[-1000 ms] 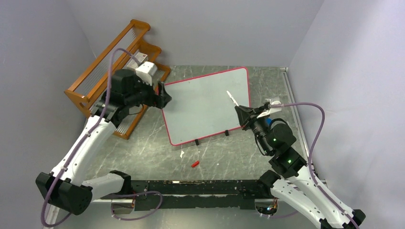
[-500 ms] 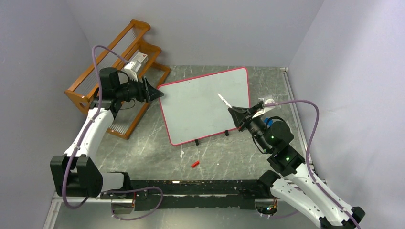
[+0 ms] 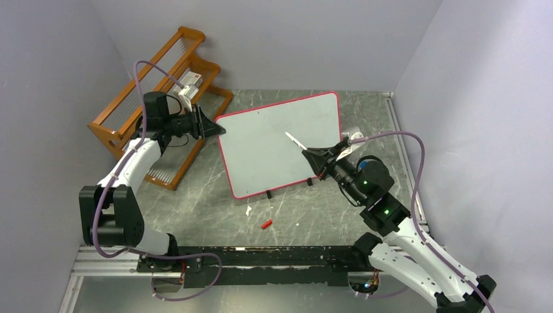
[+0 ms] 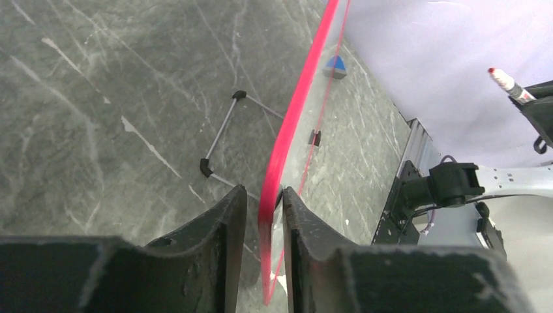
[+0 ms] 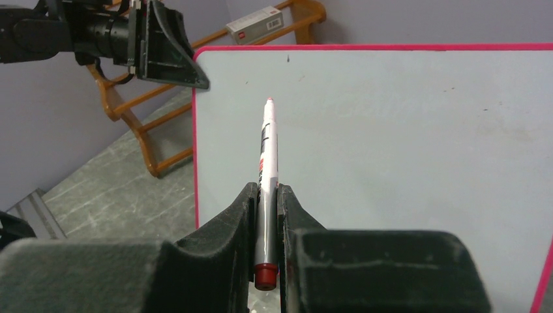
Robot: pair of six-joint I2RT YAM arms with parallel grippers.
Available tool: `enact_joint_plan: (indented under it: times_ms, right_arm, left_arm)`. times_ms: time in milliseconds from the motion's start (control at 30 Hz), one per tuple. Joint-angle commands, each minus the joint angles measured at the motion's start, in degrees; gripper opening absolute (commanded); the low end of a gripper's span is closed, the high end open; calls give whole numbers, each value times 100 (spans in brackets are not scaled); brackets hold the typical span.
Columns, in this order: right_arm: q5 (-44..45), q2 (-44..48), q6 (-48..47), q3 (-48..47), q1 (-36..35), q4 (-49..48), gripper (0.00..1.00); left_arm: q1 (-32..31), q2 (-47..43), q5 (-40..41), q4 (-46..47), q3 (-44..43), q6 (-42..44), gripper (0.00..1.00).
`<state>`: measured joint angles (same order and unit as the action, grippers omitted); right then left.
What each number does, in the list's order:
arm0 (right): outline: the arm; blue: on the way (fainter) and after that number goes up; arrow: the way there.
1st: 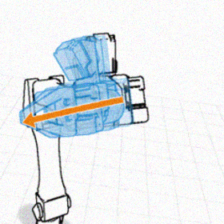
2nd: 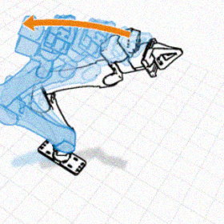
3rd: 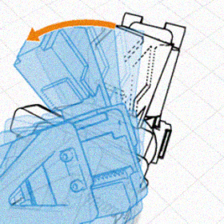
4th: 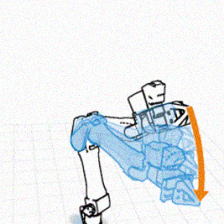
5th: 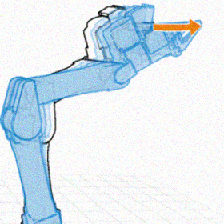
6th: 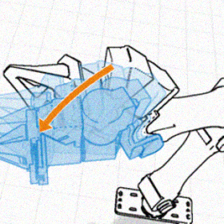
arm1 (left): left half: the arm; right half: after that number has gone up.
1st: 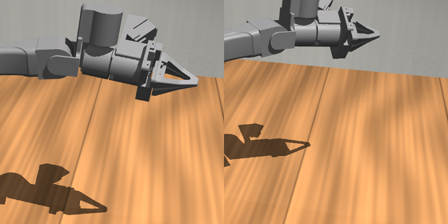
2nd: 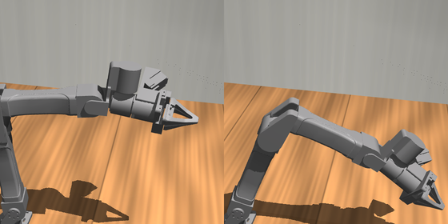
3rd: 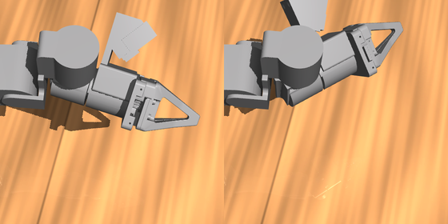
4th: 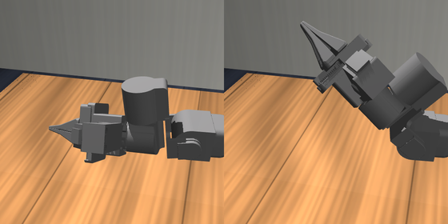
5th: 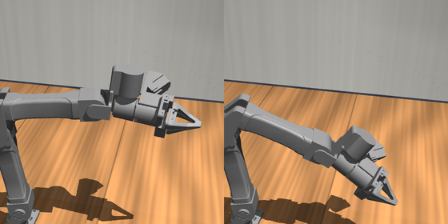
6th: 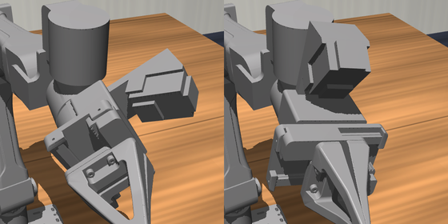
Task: Write a sentence on the whiteboard
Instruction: Hold the whiteboard at the center of the board.
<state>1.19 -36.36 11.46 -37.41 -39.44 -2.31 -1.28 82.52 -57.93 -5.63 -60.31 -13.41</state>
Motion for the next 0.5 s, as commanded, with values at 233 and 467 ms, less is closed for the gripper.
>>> enact_joint_plan:
  times_ms: [233,467]
  right_arm:
    - [-523,-323,-103,-298,23,-168,0]
    - [-735,-573,-144,-410,15,-209,0]
  left_arm:
    - [58,-104,-869,1051,568,-102,7]
    - [13,-349,-944,1177,954,0,5]
